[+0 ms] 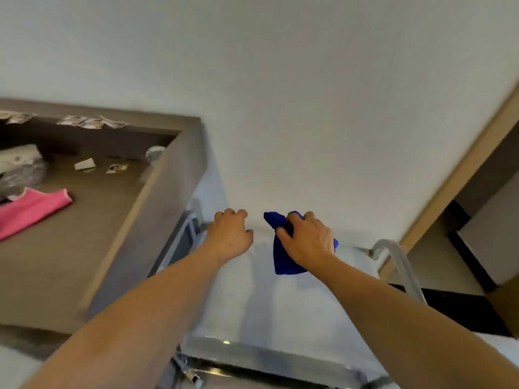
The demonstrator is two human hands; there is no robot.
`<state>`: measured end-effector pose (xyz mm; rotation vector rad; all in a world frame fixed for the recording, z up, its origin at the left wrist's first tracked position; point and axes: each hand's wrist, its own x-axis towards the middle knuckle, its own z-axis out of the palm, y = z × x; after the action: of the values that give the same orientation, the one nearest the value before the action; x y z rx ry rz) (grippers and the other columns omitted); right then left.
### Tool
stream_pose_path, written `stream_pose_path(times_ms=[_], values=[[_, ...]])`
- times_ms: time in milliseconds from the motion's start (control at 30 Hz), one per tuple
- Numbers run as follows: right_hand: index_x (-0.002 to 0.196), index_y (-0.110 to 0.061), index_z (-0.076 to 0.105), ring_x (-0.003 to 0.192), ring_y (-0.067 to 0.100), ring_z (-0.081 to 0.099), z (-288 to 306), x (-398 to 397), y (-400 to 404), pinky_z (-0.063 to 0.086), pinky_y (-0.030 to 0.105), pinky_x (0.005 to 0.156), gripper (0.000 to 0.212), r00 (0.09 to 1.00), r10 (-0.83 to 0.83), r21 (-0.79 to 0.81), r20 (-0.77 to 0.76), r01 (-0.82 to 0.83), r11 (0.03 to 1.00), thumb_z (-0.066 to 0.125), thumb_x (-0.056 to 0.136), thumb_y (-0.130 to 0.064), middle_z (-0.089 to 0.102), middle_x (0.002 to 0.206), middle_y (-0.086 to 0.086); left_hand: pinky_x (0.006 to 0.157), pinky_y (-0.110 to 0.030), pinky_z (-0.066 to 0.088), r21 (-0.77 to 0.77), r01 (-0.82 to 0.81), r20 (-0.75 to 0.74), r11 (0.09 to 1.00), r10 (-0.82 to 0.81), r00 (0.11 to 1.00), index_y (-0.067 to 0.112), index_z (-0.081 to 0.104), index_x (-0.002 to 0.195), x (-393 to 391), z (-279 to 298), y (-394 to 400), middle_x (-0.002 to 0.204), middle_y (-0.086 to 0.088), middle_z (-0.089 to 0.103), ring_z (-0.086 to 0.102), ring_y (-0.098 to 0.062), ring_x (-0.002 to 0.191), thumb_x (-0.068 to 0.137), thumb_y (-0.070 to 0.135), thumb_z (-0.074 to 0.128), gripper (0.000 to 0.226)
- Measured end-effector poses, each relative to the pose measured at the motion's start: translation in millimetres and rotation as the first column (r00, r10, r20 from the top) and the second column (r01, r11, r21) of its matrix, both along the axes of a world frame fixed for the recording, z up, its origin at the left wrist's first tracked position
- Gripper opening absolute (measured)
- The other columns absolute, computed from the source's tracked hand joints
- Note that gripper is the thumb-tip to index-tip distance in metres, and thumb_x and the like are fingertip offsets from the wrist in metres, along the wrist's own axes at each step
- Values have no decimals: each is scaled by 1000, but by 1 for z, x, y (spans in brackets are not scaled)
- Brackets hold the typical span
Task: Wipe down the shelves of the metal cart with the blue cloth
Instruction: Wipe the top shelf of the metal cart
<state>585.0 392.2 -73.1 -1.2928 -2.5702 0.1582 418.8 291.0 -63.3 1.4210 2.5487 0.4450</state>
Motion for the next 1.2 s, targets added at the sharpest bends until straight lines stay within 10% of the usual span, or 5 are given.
stream_pose_path(times_ms=[833,967,1200], values=[[122,-25,57,80,19,44,-206,-106,-121,35,34,61,41,918,358,-300,171,-298,906,30,103,-50,52,107,6,88,-39,54,-208,-363,151,908,396,906,20,55,123,-38,-204,-154,123,-4,59,54,-24,114,95,30,57,30],[141,-27,51,110,30,52,-231,-124,-118,40,42,87,51,835,489,-274,253,-423,863,28,103,-53,54,131,13,97,-40,48,-155,-381,170,912,404,899,17,56,121,-44,-216,-145,128,-3,57,50,-24,119,94,19,52,27],[159,-19,22,153,38,-2,-271,-130,-117,-1,57,121,61,629,737,-330,246,-661,674,25,105,-48,6,167,20,104,-43,43,-209,-459,178,863,495,850,14,52,131,-61,-244,-123,135,-6,53,45,-25,127,101,25,38,34]])
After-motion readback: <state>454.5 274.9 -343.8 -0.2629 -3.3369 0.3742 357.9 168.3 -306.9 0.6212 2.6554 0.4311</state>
